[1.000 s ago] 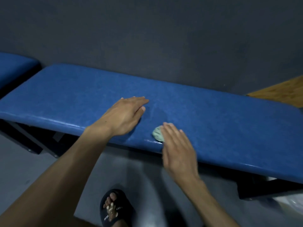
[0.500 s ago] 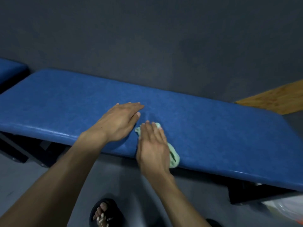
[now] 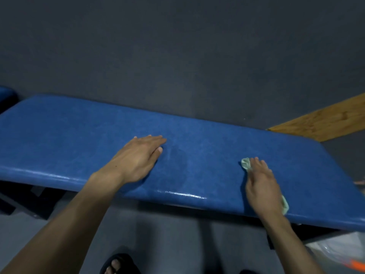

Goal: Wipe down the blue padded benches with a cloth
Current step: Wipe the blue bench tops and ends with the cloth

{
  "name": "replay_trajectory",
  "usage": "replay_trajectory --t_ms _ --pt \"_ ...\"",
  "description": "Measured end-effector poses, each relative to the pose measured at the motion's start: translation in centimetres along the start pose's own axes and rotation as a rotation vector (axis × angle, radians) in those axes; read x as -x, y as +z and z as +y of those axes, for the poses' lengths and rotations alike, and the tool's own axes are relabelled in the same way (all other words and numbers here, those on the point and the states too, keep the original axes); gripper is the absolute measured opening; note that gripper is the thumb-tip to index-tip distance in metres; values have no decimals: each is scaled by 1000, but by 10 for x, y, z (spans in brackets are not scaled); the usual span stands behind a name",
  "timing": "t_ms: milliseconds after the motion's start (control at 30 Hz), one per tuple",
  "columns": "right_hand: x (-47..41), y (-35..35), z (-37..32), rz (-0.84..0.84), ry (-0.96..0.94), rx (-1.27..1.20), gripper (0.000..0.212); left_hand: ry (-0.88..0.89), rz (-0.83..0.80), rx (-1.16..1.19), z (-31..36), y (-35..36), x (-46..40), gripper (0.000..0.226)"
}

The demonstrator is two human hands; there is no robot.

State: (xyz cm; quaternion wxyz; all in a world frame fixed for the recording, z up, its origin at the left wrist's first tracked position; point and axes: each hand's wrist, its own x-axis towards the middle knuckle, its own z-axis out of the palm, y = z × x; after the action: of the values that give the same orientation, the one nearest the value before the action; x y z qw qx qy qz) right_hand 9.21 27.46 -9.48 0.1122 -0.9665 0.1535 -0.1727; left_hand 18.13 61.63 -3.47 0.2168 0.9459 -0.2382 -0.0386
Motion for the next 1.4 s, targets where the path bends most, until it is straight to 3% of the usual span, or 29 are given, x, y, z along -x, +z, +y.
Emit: replay_trajectory --t_ms 133,267,400,567,667,833,933,1067,1133,1267,1400 --pt "8 32 -94 47 -124 -100 41 -5 -5 -8 -1 -1 -1 47" --pt "17 59 -184 -50 -356 -204 52 -20 6 10 -3 -2 -3 64" --pt "-7 46 -137 -174 -488 -173 56 -40 -20 4 -7 3 -6 53" --pt "-51 6 -16 -109 -113 -122 44 -40 -37 11 -8 1 -7 66" --pt "-54 2 -2 -54 -6 -52 43 -36 -31 27 -12 2 -9 64" --pt "-45 45 -89 -58 -186 -86 44 -39 -51 6 -14 8 -21 44" --pt "-32 60 -146 -95 -369 -130 44 -27 -48 5 -8 12 -32 45" --pt "-42 44 -118 -214 -515 -206 45 -8 -60 11 -2 15 -43 55" --pt "-61 32 -73 -191 -458 -181 44 0 -54 5 -1 17 -46 45" --pt "-90 8 10 -124 -59 -128 42 3 -56 -3 -4 13 -48 49" --pt "-94 12 -17 -108 68 -57 42 2 -53 -5 -12 10 -48 66"
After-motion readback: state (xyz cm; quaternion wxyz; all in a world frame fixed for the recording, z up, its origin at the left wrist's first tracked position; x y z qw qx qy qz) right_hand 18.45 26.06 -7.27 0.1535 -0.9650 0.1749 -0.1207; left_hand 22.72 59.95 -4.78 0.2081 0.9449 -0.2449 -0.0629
